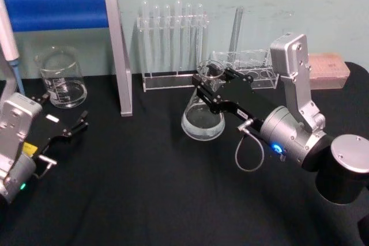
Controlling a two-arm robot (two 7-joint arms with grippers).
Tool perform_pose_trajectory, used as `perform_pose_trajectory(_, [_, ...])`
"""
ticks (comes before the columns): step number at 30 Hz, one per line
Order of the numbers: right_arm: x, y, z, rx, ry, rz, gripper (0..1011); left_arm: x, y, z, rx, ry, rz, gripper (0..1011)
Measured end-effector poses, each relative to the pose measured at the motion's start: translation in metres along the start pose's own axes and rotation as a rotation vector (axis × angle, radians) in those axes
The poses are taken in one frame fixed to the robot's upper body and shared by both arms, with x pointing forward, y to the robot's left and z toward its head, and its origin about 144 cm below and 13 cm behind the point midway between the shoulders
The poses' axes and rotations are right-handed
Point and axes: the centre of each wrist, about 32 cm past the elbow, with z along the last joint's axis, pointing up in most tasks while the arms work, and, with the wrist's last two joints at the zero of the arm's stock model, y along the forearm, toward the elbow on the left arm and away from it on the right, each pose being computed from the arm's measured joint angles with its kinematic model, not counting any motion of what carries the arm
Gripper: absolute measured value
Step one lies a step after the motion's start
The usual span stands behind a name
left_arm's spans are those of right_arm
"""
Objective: Grasp the erlenmeyer flask with one hand, shake it three times, then place it back.
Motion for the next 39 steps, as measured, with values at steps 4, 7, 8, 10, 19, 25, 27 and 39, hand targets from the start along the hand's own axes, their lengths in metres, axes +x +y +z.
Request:
perform_pose_trajectory(4, [0.0,0.0,-0.001,-0.003,-0.001,0.002,449,0.0,0.0,0.0,0.0,0.0,0.0,1001])
perform_pose_trajectory(7, [-0.002,0.001,-0.002,-0.007,-0.002,0.018,449,0.0,0.0,0.0,0.0,0.0,0.0,1001])
perform_pose_trajectory(8, [-0.002,0.001,-0.002,-0.009,-0.003,0.024,449,0.0,0.0,0.0,0.0,0.0,0.0,1001])
perform_pose_trajectory(10, [-0.003,0.001,-0.003,-0.016,-0.007,0.046,449,0.0,0.0,0.0,0.0,0.0,0.0,1001])
perform_pose_trajectory(19, [-0.013,-0.003,-0.009,-0.046,-0.015,0.195,450,0.0,0.0,0.0,0.0,0.0,0.0,1001])
perform_pose_trajectory(25, [-0.021,-0.007,-0.011,-0.047,-0.029,0.315,449,0.0,0.0,0.0,0.0,0.0,0.0,1001])
perform_pose_trajectory(27, [-0.024,-0.009,-0.012,-0.044,-0.033,0.373,449,0.0,0.0,0.0,0.0,0.0,0.0,1001])
perform_pose_trajectory(39, [-0.03,-0.015,-0.012,-0.029,-0.038,0.536,449,0.0,0.0,0.0,0.0,0.0,0.0,1001])
